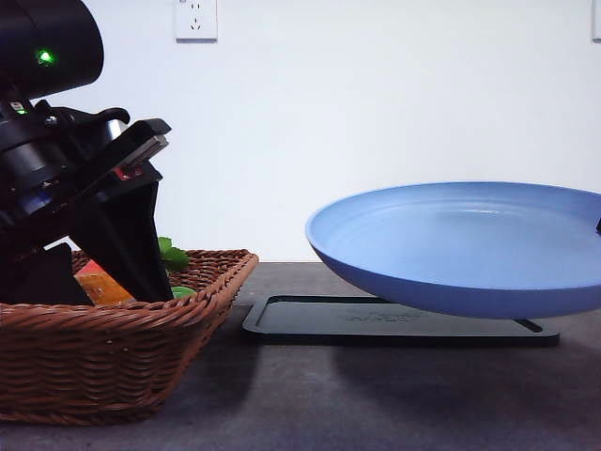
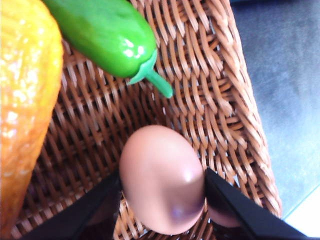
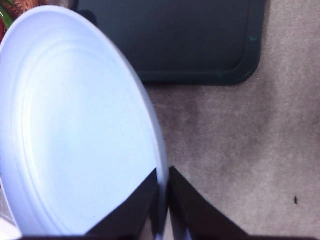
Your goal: Transfer egg from basket to plate and serve
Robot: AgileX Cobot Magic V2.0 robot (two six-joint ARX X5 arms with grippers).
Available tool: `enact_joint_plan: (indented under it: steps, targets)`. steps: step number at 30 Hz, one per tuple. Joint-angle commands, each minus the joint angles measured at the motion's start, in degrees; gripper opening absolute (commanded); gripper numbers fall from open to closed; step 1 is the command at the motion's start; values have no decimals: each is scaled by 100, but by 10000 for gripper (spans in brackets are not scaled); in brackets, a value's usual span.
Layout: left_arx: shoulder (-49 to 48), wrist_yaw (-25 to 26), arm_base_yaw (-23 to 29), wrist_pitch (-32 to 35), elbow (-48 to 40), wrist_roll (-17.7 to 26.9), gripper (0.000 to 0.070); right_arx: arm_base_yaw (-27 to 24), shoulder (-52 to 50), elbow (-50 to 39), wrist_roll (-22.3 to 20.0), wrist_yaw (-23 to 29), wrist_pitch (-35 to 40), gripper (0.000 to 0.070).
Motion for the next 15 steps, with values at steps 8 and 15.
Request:
enact_joint_plan:
  steps: [8, 15]
  targets:
    - [92, 17, -35, -357, 308, 136, 215, 2, 20, 66, 33, -24, 59, 0]
    - [92, 109, -37, -1575, 1324, 514, 215, 3, 32, 66, 64, -26, -11, 0]
